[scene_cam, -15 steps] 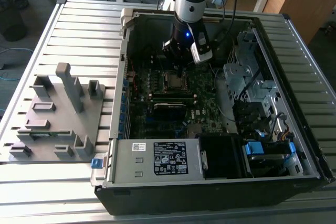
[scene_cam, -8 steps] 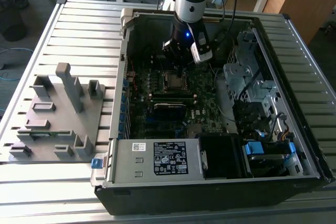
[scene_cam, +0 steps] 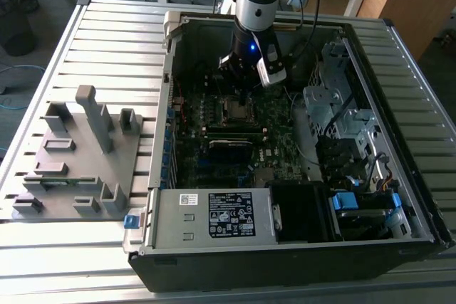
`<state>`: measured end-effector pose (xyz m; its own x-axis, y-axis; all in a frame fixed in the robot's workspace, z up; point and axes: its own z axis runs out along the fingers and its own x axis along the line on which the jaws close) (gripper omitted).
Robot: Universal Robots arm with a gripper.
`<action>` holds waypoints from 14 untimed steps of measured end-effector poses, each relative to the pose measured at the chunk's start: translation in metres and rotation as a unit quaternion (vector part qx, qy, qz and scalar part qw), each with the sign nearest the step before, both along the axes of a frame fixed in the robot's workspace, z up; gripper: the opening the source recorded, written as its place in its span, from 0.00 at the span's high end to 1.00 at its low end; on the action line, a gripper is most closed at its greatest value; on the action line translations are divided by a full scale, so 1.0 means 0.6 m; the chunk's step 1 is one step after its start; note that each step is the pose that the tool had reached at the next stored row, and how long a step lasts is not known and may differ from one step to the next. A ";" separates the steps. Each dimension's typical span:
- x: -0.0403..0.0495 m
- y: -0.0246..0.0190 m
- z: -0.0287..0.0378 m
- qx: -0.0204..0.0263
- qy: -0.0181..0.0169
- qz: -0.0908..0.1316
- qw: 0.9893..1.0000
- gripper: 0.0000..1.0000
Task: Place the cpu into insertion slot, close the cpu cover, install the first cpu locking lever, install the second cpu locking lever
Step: 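Close the cpu cover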
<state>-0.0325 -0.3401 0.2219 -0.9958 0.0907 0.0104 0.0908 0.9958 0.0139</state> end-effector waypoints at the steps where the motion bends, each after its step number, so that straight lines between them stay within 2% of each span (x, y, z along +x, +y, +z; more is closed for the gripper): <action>1: 0.000 0.0000 0.000 0.000 0.000 0.000 1.000 0.90; 9: 0.000 0.0000 0.000 0.000 0.000 0.001 1.000 0.90; 14: -0.001 0.0000 -0.004 0.000 0.000 0.001 1.000 0.90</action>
